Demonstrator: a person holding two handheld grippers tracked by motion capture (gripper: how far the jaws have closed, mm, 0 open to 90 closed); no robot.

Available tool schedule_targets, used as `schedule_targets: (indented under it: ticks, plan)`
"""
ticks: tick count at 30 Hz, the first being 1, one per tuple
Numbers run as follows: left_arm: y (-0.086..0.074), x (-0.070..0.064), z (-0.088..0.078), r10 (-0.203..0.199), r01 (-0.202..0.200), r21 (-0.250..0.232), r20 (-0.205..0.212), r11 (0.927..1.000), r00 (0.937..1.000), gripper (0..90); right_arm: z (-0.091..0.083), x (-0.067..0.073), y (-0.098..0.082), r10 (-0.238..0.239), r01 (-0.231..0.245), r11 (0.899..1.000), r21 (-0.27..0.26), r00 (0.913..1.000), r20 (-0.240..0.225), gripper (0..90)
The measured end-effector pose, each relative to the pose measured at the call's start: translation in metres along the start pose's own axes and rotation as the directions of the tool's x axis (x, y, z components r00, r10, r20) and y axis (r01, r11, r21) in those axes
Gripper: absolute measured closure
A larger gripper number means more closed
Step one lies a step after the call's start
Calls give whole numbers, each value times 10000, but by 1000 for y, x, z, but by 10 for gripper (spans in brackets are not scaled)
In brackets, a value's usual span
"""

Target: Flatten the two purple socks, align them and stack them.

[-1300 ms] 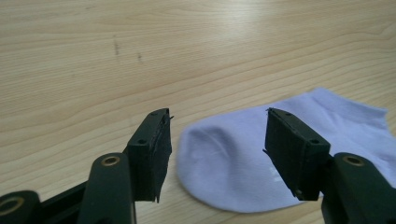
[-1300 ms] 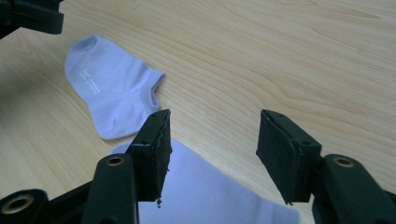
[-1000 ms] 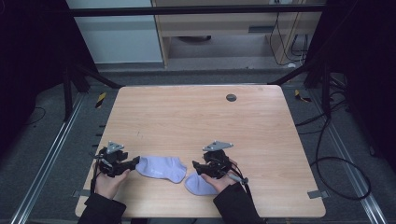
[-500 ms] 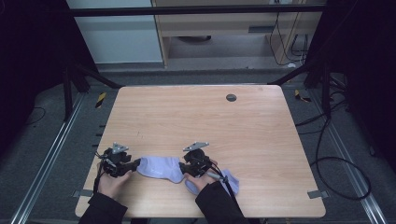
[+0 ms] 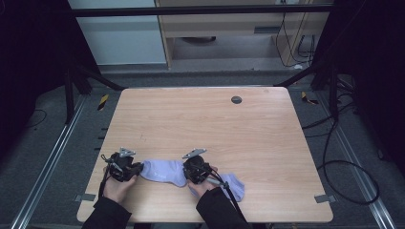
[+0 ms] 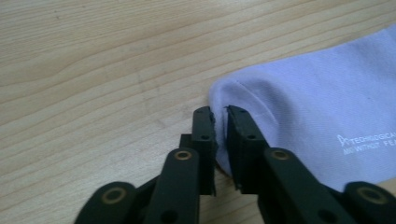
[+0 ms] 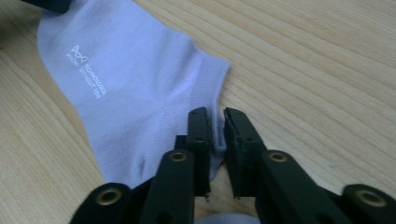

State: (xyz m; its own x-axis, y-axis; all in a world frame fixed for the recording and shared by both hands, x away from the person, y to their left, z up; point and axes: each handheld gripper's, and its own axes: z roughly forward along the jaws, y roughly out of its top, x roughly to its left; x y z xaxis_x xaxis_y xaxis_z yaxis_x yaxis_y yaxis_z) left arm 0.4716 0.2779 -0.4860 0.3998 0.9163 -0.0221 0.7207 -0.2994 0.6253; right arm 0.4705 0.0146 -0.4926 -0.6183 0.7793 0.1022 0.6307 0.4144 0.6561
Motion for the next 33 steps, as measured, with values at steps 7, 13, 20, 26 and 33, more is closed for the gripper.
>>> schedule_targets:
  ticks: [7,13,20,26,33]
  plan:
    - [2,-2,-6,-49,51,-83,225,10000,9997,871,-8,0,1,112,-121,9990,-438,9997,-203,868]
    - [8,-9,-21,-190,231,-599,683,9979,9975,872,-30,-10,8,205,-251,9952,-950,9986,-483,868]
    - [13,-26,-30,-97,210,-906,1236,9957,9923,873,-56,-22,14,-187,142,9955,-936,9987,-471,868]
    - [17,-45,-36,201,-40,-1067,1502,9943,9885,872,-78,-38,8,-378,345,9959,-838,9986,-378,868]
    - [21,-74,-35,655,-454,-1167,1752,9921,9824,871,-97,-53,-2,-383,362,9962,-787,9989,-253,867]
